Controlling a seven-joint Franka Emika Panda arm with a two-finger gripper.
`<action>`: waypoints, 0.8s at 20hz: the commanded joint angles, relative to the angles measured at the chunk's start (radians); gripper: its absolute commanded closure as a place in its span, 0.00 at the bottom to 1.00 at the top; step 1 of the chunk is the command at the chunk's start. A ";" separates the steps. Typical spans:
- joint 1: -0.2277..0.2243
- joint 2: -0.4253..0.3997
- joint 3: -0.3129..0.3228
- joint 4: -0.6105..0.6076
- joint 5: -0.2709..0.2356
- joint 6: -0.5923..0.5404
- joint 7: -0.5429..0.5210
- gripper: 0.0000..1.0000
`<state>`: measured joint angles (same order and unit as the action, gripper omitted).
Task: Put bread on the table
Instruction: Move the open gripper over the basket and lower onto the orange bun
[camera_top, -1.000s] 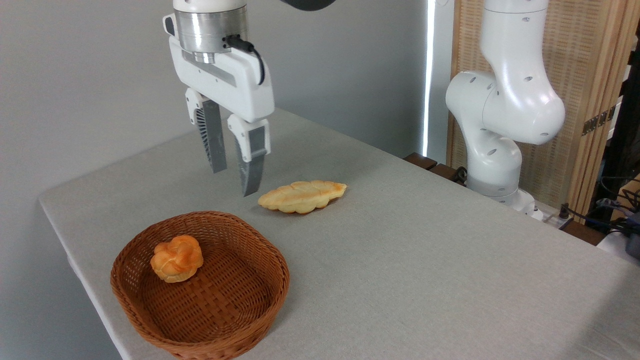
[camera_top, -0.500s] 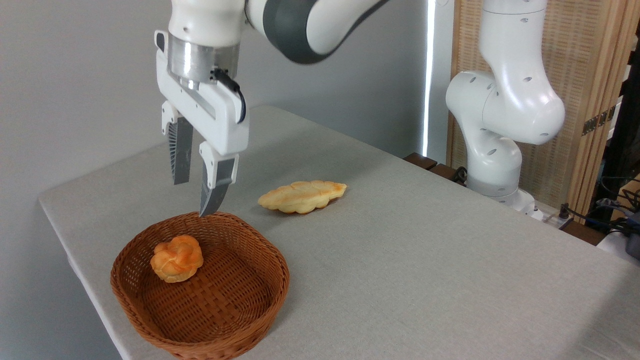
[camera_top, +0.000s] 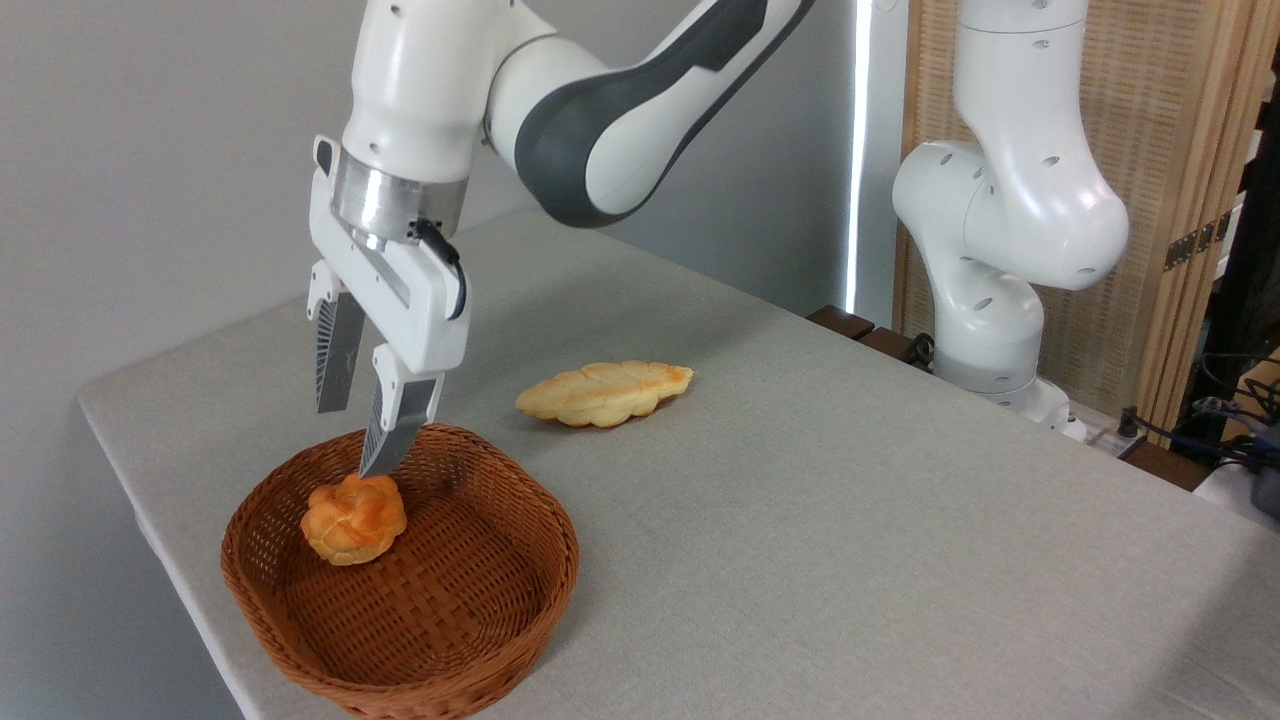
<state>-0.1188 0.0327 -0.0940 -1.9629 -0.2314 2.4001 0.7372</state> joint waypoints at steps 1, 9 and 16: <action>-0.012 0.032 0.002 -0.005 -0.006 0.062 0.021 0.00; -0.042 0.107 0.002 -0.004 0.086 0.116 0.021 0.00; -0.044 0.135 0.002 -0.005 0.129 0.116 0.021 0.00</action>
<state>-0.1591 0.1599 -0.0956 -1.9650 -0.1158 2.5008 0.7427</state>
